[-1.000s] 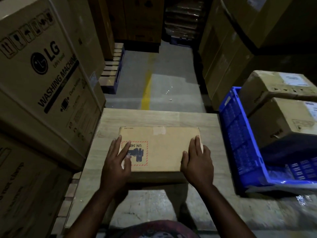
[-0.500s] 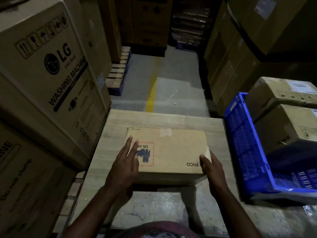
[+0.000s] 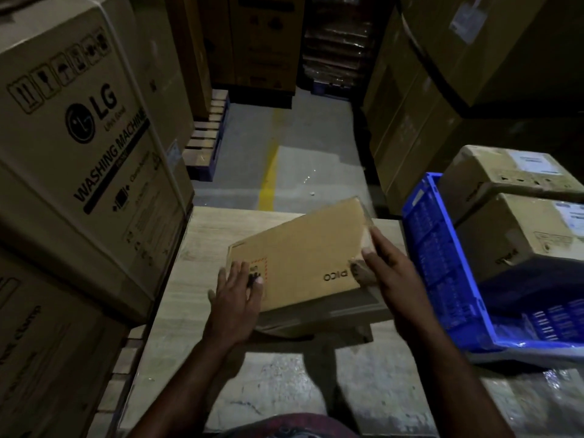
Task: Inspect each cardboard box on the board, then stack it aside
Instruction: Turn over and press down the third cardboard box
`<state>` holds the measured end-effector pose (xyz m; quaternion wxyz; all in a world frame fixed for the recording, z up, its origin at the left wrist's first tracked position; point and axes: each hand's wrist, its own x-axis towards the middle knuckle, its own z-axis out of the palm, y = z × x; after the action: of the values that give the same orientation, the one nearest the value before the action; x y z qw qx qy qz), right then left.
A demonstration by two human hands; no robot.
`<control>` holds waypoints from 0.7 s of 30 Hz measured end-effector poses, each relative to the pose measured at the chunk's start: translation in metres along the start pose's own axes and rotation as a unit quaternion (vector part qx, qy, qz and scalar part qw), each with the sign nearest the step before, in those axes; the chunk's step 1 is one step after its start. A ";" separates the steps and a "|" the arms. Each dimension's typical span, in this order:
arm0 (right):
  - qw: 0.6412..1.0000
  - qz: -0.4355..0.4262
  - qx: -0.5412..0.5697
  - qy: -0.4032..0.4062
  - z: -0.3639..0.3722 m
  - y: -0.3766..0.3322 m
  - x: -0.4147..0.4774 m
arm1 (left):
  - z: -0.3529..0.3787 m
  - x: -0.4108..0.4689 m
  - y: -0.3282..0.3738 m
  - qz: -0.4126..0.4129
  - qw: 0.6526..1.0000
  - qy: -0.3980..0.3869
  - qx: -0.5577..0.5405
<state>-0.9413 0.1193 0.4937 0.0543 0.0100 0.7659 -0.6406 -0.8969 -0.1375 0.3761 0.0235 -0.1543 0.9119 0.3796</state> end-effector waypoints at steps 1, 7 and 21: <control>1.000 0.001 -0.004 -0.005 0.010 -0.003 -0.003 | -0.009 -0.001 0.010 -0.007 1.000 -0.017 -0.011; 0.979 -0.125 -0.142 -0.073 0.051 -0.004 -0.017 | -0.063 -0.026 0.079 0.174 0.978 -0.021 -0.114; 0.956 -0.010 -0.289 0.045 0.042 0.036 -0.001 | -0.069 -0.035 0.063 0.228 0.968 0.101 -0.027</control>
<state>-0.9348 0.0845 0.4514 0.0141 0.0154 0.9199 -0.3915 -0.8776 -0.1346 0.4736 -0.1605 0.0193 0.9098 0.3822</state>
